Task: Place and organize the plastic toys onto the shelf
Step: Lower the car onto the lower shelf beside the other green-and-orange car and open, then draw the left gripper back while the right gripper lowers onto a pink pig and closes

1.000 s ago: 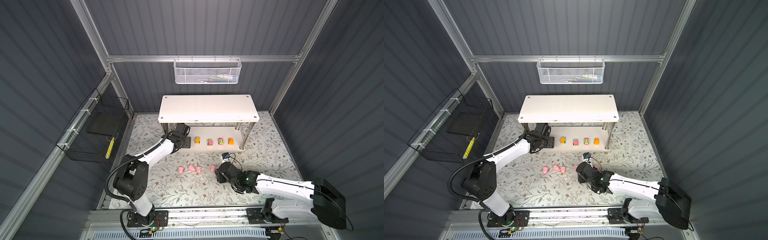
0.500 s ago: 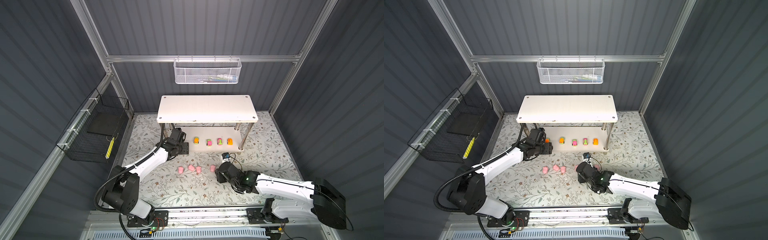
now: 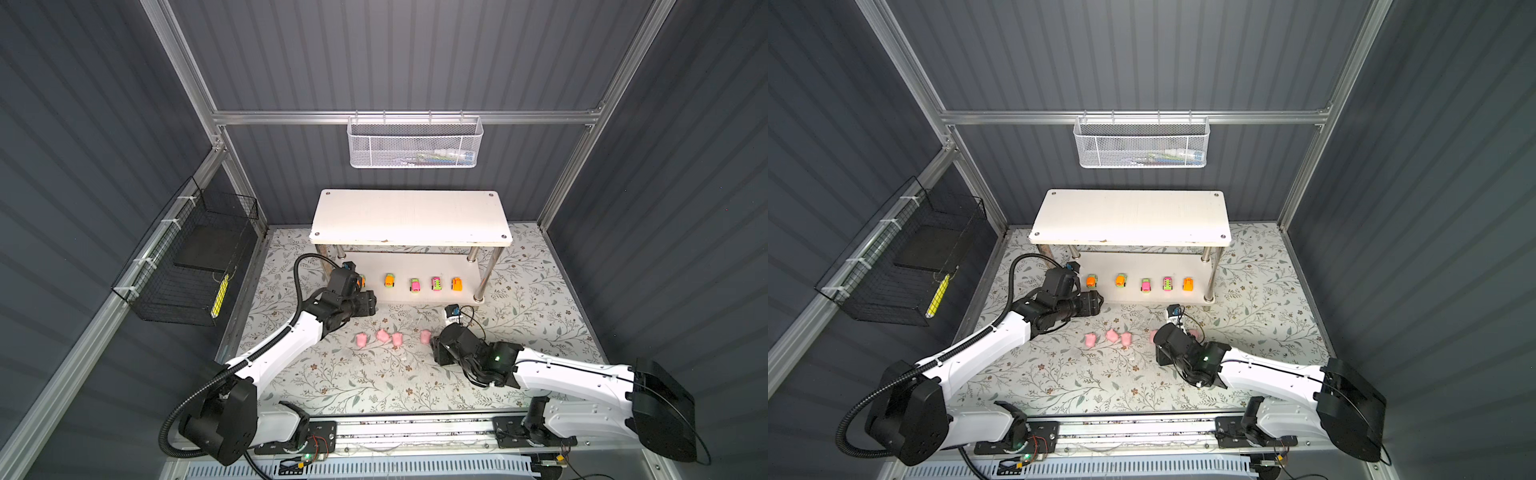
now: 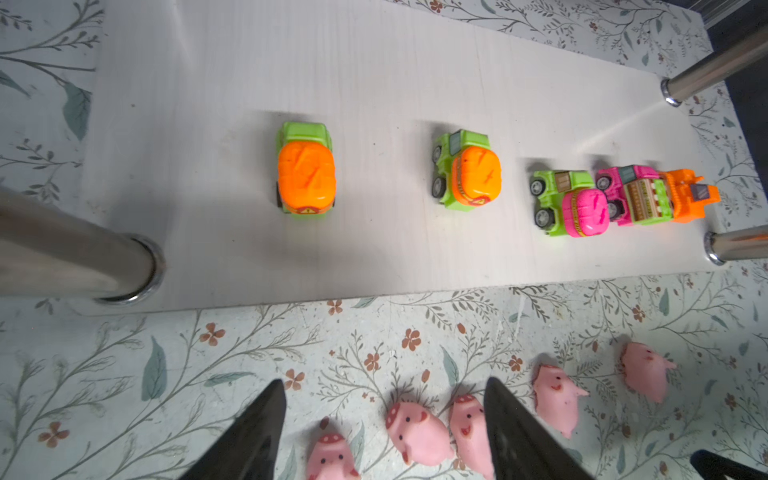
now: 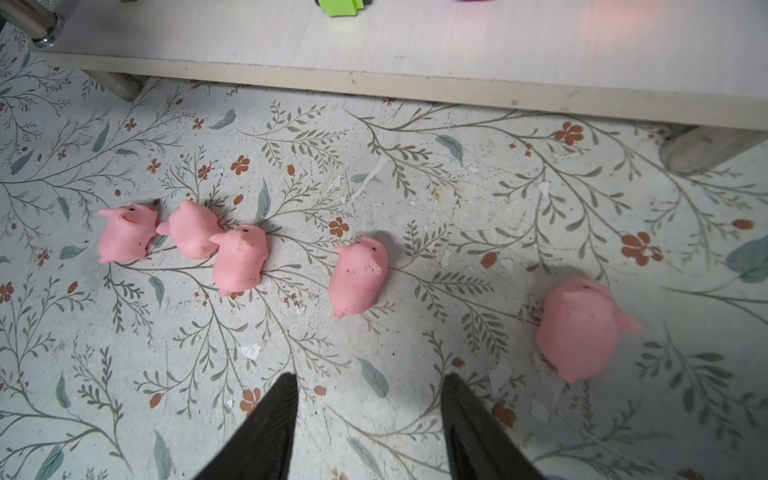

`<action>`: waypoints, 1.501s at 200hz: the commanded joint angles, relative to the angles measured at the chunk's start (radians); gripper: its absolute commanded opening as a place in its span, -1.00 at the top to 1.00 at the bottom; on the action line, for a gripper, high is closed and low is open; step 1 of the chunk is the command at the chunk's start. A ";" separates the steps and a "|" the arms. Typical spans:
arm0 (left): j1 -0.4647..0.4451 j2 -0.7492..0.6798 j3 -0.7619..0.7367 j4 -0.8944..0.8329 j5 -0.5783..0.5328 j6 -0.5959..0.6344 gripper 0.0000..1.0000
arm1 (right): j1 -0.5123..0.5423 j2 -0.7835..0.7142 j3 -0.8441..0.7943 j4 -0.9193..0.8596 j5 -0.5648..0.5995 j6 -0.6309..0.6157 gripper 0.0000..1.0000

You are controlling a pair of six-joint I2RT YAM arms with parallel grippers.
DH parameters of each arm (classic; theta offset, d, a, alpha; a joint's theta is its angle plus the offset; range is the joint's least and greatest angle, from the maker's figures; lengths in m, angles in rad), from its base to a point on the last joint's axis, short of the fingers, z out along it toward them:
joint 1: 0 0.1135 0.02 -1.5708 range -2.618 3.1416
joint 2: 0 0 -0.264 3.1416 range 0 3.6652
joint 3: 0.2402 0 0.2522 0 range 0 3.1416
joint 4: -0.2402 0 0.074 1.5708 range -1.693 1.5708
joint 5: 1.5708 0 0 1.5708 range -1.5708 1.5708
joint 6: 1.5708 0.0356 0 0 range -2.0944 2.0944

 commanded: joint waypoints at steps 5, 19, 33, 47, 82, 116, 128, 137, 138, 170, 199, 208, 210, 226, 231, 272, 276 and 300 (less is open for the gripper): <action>-0.042 0.002 -0.022 0.055 0.038 -0.013 -0.52 | -0.003 -0.015 0.010 -0.028 0.019 0.019 -0.15; -0.082 -0.005 -0.022 0.050 0.004 -0.009 -0.53 | -0.003 -0.038 0.004 -0.043 0.026 0.023 -0.15; -0.124 -0.016 -0.023 0.044 -0.025 -0.007 -0.54 | -0.004 -0.058 0.002 -0.063 0.035 0.030 -0.15; -0.164 -0.035 -0.027 0.034 -0.051 -0.018 -0.55 | -0.003 -0.066 0.004 -0.101 0.043 0.042 -0.15; -0.223 -0.123 -0.082 0.026 -0.089 -0.067 -0.56 | -0.006 -0.159 -0.009 -0.222 0.088 0.107 -0.16; -0.274 -0.247 -0.143 -0.013 -0.151 -0.102 -0.56 | -0.072 -0.180 -0.032 -0.314 0.089 0.148 -0.17; -0.282 -0.293 -0.162 -0.025 -0.164 -0.114 -0.56 | -0.125 -0.173 -0.045 -0.296 0.056 0.136 -0.17; -0.282 -0.318 -0.166 -0.044 -0.170 -0.119 -0.56 | -0.157 -0.167 -0.051 -0.282 0.036 0.124 -0.17; -0.283 -0.320 -0.165 -0.047 -0.170 -0.118 -0.56 | -0.160 -0.166 -0.051 -0.280 0.034 0.123 -0.17; -0.283 -0.375 -0.175 -0.097 -0.196 -0.104 -0.60 | -0.202 -0.106 -0.016 -0.263 0.014 0.079 -0.17; -0.283 -0.399 -0.182 -0.110 -0.219 -0.093 -0.60 | -0.218 -0.022 0.012 -0.261 0.013 0.073 -0.17; -0.283 -0.402 -0.183 -0.111 -0.221 -0.088 -0.60 | -0.226 -0.004 0.014 -0.249 0.002 0.075 -0.17; -0.283 -0.403 -0.182 -0.111 -0.222 -0.087 -0.61 | -0.227 0.000 0.015 -0.248 0.000 0.077 -0.17; -0.283 -0.403 -0.182 -0.115 -0.232 -0.079 -0.61 | -0.235 0.034 0.031 -0.245 -0.001 0.085 -0.17; -0.283 -0.401 -0.182 -0.118 -0.237 -0.077 -0.61 | -0.238 0.045 0.035 -0.240 0.000 0.085 -0.17; -0.283 -0.385 -0.180 -0.127 -0.258 -0.060 -0.61 | -0.259 0.157 0.067 -0.199 -0.004 0.078 -0.14; -0.283 -0.383 -0.180 -0.127 -0.260 -0.059 -0.61 | -0.259 0.165 0.072 -0.190 -0.006 0.077 -0.14; -0.282 -0.369 -0.176 -0.128 -0.270 -0.052 -0.61 | -0.262 0.202 0.087 -0.184 0.007 0.087 -0.10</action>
